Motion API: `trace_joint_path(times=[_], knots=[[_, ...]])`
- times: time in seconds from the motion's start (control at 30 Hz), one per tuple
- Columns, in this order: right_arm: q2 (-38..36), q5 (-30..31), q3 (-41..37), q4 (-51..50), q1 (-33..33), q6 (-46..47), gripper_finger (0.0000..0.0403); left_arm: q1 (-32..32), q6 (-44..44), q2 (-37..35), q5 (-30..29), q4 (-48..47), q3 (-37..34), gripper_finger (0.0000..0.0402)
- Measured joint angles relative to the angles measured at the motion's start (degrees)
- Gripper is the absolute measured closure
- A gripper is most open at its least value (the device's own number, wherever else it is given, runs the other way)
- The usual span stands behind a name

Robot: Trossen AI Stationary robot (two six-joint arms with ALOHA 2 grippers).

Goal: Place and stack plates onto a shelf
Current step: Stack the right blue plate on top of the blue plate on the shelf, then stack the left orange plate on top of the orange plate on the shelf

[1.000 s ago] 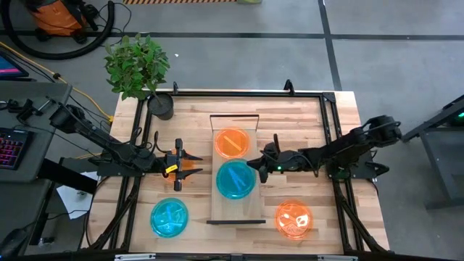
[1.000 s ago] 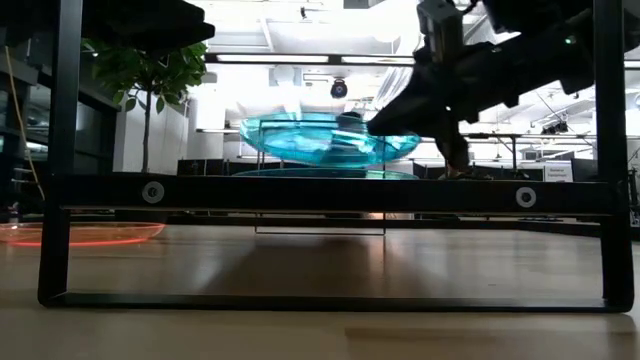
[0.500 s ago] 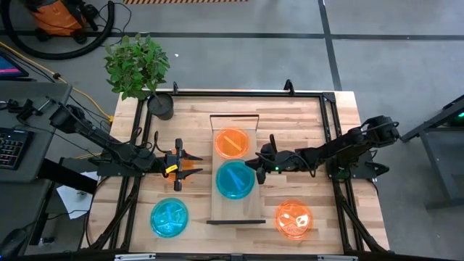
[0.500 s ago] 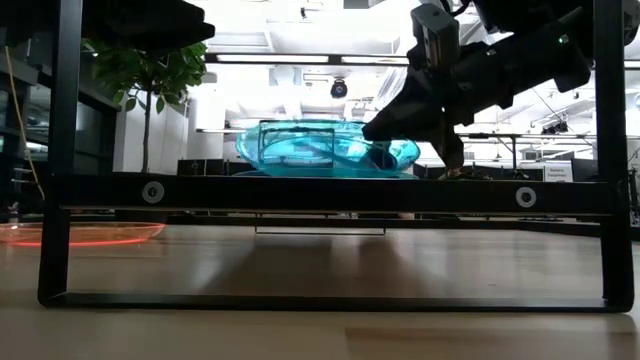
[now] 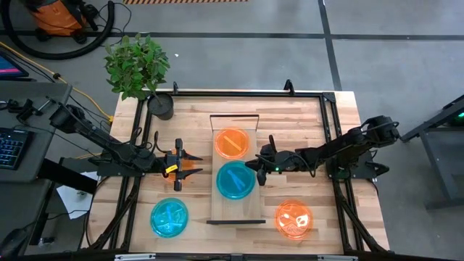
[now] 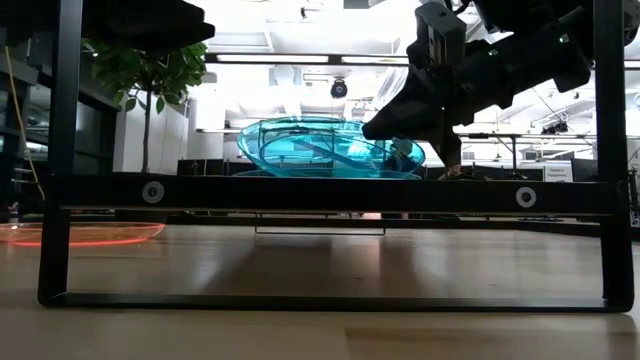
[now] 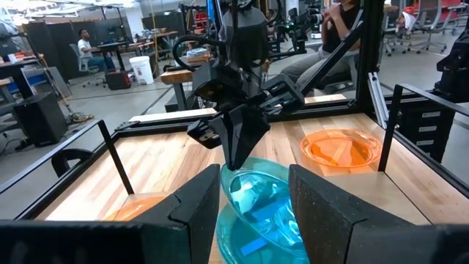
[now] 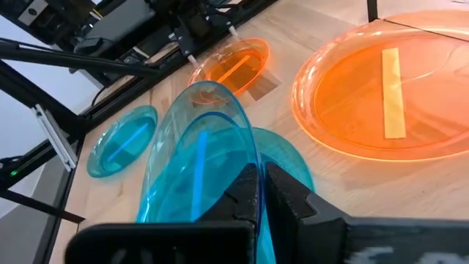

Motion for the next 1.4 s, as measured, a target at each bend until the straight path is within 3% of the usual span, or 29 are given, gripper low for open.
trace_joint_path(times=[0.33,0.73,0.97,1.2,1.4], knots=[[0.0,-0.3,0.0,0.0,0.0,-0.2,0.0387,0.0,0.0,0.0,0.0,0.0,0.0,0.0247],[0.0,-5.5,0.0,1.8,0.0,-0.6,0.0234,0.0,0.2,0.0,-0.2,0.0,0.0,0.0247],[-0.5,-5.7,0.0,0.6,-1.1,-3.8,0.0199,0.0,0.0,0.0,-0.2,0.0,0.0,0.0247],[-10.6,-5.3,0.0,-11.9,-4.7,-7.7,0.0198,0.0,0.1,0.0,-0.2,-0.2,0.0,0.0247],[-21.6,1.3,0.0,-23.6,-5.7,-10.3,0.0198,0.0,0.6,0.0,-3.4,-1.2,0.0,0.0247]])
